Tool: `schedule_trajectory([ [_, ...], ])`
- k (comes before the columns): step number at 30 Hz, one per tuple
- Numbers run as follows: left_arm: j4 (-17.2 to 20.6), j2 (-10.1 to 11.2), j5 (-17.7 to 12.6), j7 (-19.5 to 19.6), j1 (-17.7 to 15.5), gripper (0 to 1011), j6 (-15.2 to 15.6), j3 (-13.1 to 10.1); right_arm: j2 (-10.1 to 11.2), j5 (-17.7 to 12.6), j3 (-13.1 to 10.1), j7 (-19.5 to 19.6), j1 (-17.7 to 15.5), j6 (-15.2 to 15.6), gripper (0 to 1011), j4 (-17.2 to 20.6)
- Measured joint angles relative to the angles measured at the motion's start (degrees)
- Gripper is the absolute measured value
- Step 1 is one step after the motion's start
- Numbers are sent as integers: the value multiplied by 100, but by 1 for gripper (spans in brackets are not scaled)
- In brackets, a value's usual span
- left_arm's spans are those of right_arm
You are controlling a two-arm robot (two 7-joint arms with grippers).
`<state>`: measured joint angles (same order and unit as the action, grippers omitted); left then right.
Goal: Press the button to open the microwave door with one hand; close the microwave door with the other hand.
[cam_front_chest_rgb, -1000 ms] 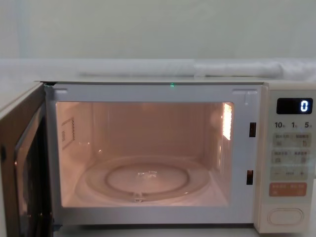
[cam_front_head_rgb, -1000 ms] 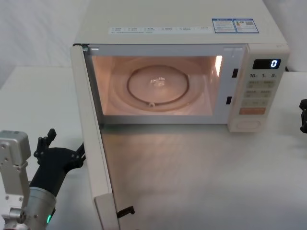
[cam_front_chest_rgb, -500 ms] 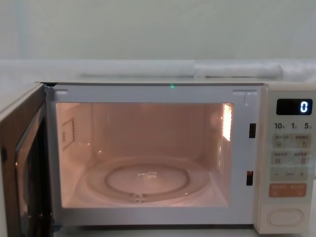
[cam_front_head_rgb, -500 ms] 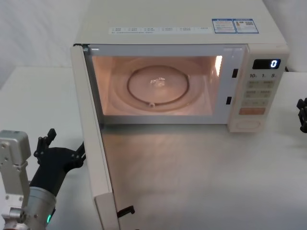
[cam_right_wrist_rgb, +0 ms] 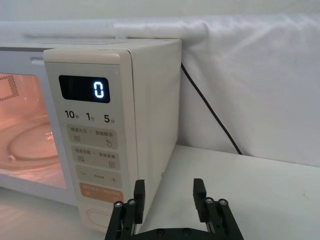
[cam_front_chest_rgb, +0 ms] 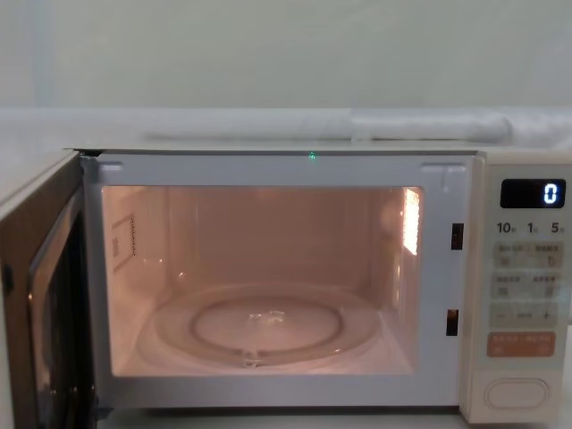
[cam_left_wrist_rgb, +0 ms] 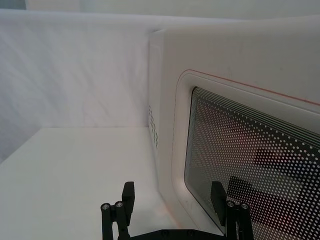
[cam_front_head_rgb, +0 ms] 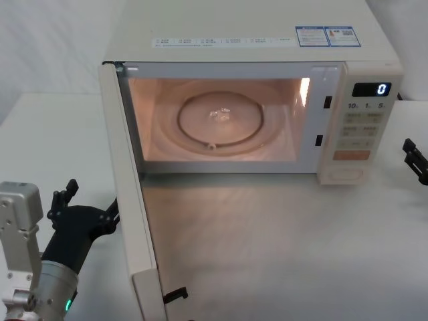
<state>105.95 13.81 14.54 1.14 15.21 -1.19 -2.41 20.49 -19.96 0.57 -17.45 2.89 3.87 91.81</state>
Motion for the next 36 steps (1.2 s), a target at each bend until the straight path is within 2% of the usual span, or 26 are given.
schedule_trajectory([
  [3,0,0,0,0,0,1001,0,0,-1,2,0,0,0,0,716,1],
  [4,0,0,0,0,0,1001,0,0,-1,3,0,0,0,0,716,1],
  [7,0,0,0,0,0,1001,0,0,-1,4,0,0,0,0,824,1],
  [10,0,0,0,0,0,1001,0,0,-1,4,0,0,0,0,874,1],
  [11,0,0,0,0,0,1001,0,0,-1,5,0,0,0,0,933,1],
  [14,0,0,0,0,0,1001,0,0,-1,5,0,0,0,0,1002,1],
  [36,0,0,0,0,0,1001,0,0,-1,4,0,1,0,0,1002,1],
])
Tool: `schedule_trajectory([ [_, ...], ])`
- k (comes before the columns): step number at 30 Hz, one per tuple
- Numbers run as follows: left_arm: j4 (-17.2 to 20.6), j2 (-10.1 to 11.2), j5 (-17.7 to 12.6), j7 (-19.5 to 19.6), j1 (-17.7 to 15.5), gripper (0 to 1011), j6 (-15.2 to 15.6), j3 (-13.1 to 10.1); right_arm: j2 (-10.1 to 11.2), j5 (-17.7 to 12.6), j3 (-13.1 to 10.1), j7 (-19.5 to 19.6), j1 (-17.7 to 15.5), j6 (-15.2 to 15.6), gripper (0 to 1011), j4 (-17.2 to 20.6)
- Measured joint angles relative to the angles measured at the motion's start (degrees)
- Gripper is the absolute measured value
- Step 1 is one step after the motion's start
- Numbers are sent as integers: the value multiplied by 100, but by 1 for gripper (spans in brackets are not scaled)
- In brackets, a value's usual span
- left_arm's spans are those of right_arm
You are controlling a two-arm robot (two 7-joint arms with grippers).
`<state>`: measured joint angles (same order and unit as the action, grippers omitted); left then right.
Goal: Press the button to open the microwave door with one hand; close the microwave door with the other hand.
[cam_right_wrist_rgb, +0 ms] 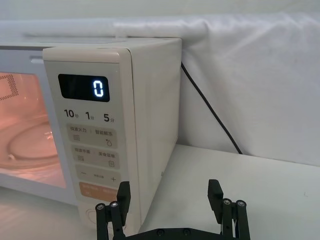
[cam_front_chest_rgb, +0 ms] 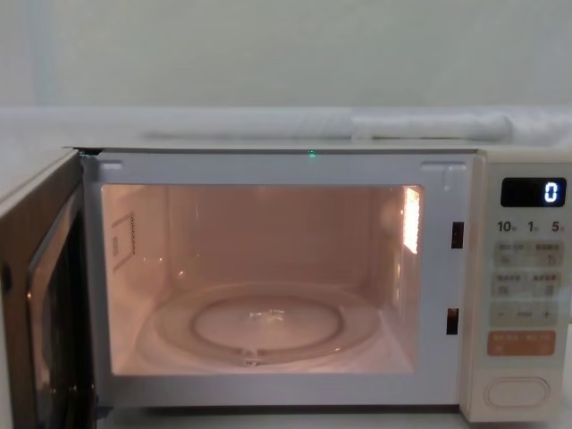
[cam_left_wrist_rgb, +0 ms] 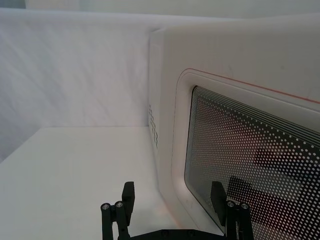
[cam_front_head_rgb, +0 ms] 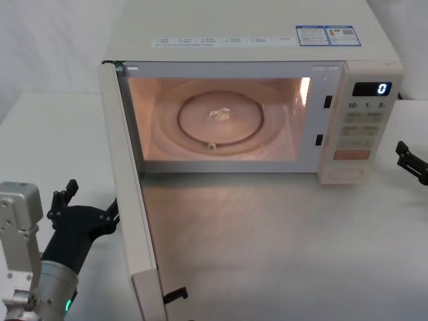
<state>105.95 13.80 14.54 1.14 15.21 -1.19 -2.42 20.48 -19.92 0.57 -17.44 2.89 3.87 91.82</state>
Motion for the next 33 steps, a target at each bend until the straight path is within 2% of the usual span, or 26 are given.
schedule_trajectory([
  [23,0,0,0,0,0,1001,0,0,0,0,0,0,0,0,1002,0],
  [31,0,0,0,0,0,838,0,0,0,0,0,0,0,0,1002,0],
  [33,0,0,0,0,0,748,0,0,0,0,0,0,0,0,1002,0],
])
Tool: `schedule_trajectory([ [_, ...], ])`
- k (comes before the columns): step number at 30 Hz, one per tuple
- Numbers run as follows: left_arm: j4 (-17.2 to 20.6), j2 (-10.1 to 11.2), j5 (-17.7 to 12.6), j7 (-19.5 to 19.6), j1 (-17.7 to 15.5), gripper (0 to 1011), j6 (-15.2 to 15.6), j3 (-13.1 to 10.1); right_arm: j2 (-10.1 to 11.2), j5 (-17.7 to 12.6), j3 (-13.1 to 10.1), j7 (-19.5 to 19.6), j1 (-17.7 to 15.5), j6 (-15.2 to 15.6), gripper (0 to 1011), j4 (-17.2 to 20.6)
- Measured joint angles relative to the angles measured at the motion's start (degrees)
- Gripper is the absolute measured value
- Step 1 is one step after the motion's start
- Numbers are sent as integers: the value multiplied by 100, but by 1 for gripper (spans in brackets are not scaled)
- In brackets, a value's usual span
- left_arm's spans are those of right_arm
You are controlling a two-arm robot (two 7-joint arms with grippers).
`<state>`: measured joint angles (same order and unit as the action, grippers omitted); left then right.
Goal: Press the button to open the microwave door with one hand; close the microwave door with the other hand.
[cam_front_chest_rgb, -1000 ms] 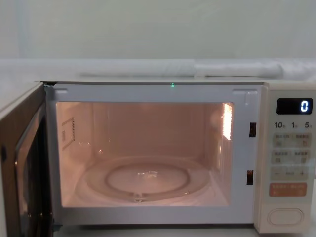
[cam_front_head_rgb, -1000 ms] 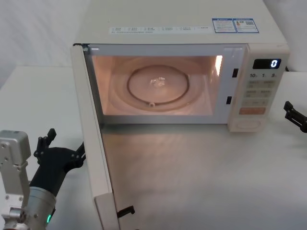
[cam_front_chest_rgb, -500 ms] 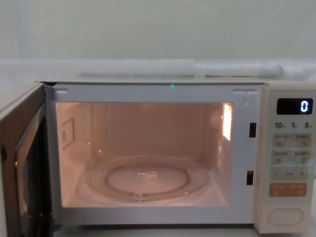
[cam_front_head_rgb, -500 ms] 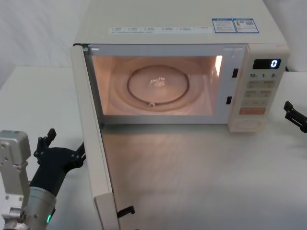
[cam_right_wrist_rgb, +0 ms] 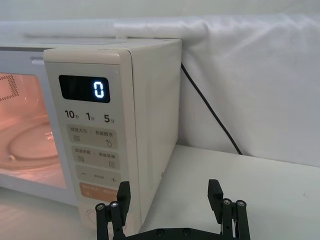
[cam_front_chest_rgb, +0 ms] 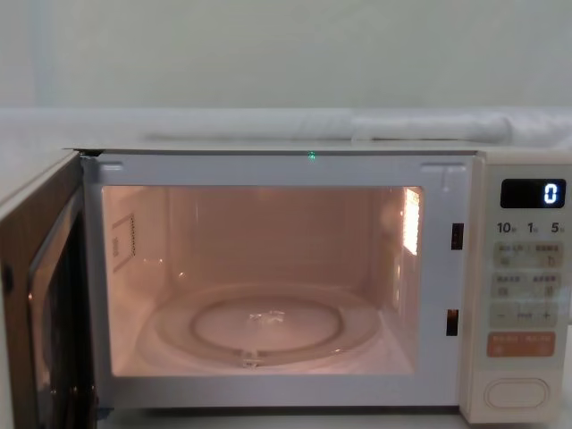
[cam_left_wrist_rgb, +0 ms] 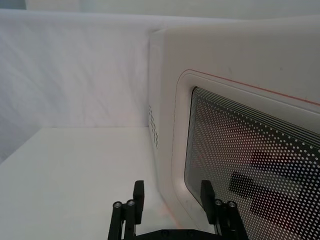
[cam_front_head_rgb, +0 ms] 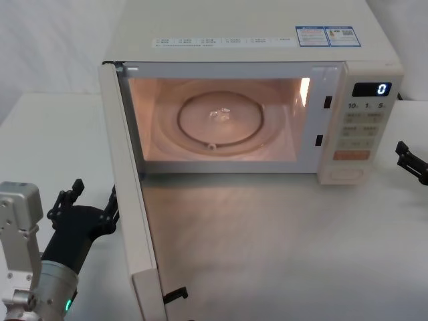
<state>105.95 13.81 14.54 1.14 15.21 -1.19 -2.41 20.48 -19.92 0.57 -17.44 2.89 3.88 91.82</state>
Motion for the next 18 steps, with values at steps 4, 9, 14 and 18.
schedule_trajectory([
  [4,0,0,0,0,0,647,0,0,0,0,0,0,0,0,1002,0],
  [9,0,0,0,0,0,442,0,0,0,0,0,0,0,0,1002,0],
  [14,0,0,0,0,0,296,0,0,0,0,0,0,0,0,1002,0],
  [18,0,0,0,0,0,180,0,0,0,0,0,0,0,0,1002,0],
])
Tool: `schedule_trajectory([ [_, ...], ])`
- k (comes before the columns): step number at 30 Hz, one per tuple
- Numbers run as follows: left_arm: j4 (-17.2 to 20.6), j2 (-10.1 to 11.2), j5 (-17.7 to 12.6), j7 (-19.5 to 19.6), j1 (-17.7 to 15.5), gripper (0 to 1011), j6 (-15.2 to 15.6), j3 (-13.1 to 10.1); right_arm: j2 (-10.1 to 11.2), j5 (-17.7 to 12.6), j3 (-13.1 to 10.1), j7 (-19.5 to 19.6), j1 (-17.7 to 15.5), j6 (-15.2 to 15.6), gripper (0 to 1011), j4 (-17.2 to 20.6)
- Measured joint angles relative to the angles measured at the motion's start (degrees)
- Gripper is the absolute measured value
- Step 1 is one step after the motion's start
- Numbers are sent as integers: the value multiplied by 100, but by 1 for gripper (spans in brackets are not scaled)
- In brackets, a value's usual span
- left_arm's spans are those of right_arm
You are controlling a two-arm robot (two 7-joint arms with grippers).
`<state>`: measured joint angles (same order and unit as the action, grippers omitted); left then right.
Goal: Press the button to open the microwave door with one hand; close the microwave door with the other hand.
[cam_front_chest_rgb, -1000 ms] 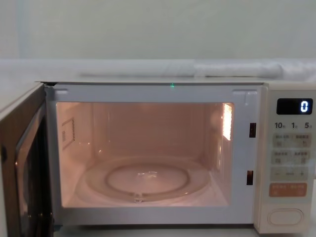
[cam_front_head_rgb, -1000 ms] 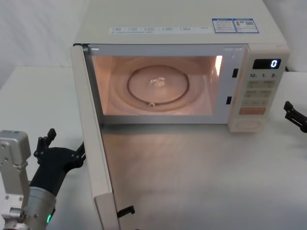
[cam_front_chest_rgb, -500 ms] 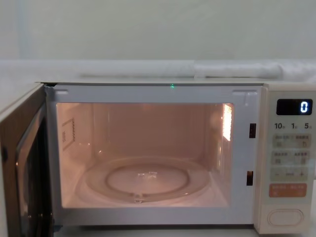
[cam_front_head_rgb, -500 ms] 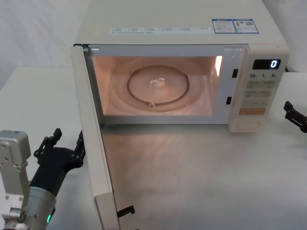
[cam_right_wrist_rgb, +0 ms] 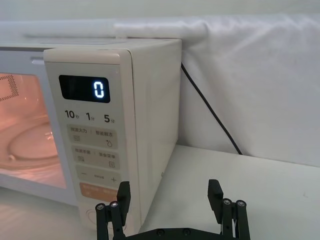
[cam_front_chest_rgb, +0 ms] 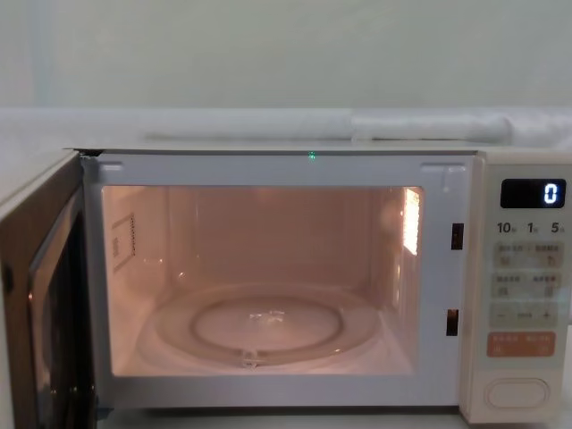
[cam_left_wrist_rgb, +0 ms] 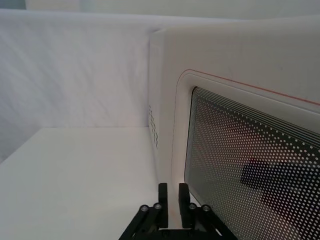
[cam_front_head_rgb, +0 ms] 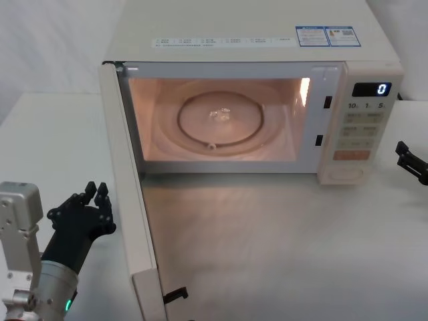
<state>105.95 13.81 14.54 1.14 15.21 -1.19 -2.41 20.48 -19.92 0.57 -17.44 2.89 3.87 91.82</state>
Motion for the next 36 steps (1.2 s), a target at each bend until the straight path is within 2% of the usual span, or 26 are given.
schedule_trajectory([
  [2,0,0,0,0,0,99,0,0,0,0,0,0,0,0,1002,0],
  [7,0,0,0,0,0,0,0,0,0,0,0,0,0,0,1002,0],
  [16,1,-8,7,23,2,0,0,13,0,0,0,0,0,0,1002,0],
  [21,114,-9,128,303,97,0,-46,134,0,0,0,0,0,0,1002,0],
  [29,562,174,372,896,475,0,-220,393,0,0,0,0,0,0,1002,0],
  [36,1041,374,467,1130,818,0,-274,649,0,0,0,0,0,0,1002,0],
])
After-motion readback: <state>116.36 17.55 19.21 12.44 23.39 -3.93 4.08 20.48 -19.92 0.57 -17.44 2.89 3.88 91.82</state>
